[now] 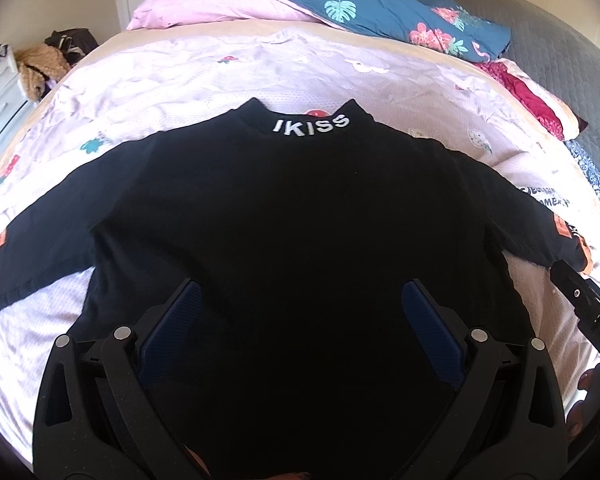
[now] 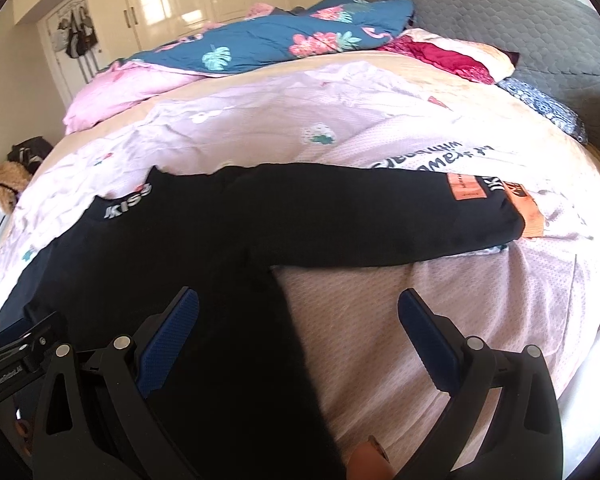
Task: Fold small clothes
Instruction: 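Grasp the orange cuff of the sleeve nearest the right tool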
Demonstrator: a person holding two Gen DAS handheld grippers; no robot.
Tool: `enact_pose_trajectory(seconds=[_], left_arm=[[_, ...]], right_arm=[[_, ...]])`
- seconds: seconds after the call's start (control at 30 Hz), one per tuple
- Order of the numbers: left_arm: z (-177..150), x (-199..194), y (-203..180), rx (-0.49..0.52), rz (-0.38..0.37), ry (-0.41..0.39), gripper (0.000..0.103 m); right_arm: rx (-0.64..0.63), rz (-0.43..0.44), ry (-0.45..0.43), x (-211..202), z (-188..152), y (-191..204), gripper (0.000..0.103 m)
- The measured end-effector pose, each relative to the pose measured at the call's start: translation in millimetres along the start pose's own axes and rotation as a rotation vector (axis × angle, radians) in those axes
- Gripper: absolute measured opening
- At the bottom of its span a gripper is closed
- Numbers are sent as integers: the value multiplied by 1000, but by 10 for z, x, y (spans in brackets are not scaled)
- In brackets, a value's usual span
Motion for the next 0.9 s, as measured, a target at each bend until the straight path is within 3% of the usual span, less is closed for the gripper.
enact_pose_trajectory(seconds=[0.4, 0.73, 0.9], left_arm=[[183, 336, -387, 31, -29, 66, 94], [263, 606, -573, 72, 4, 108, 94], [266, 722, -612, 73, 12, 134, 94]], right_arm=[[93, -104, 44, 268, 52, -621, 99], [348, -130, 58, 459, 97, -1508, 99], [432, -104, 7, 467, 229, -1829, 99]])
Point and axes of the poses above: each gripper's, at about its wrist camera, not at the fingertips, and x roughly the way its jaws point, y to its left, z to its top, the point moved 4 cm from there along x, roughly the way its jaws point, and after that the axes turned 13 degrees about z, right-handed, at the moved point
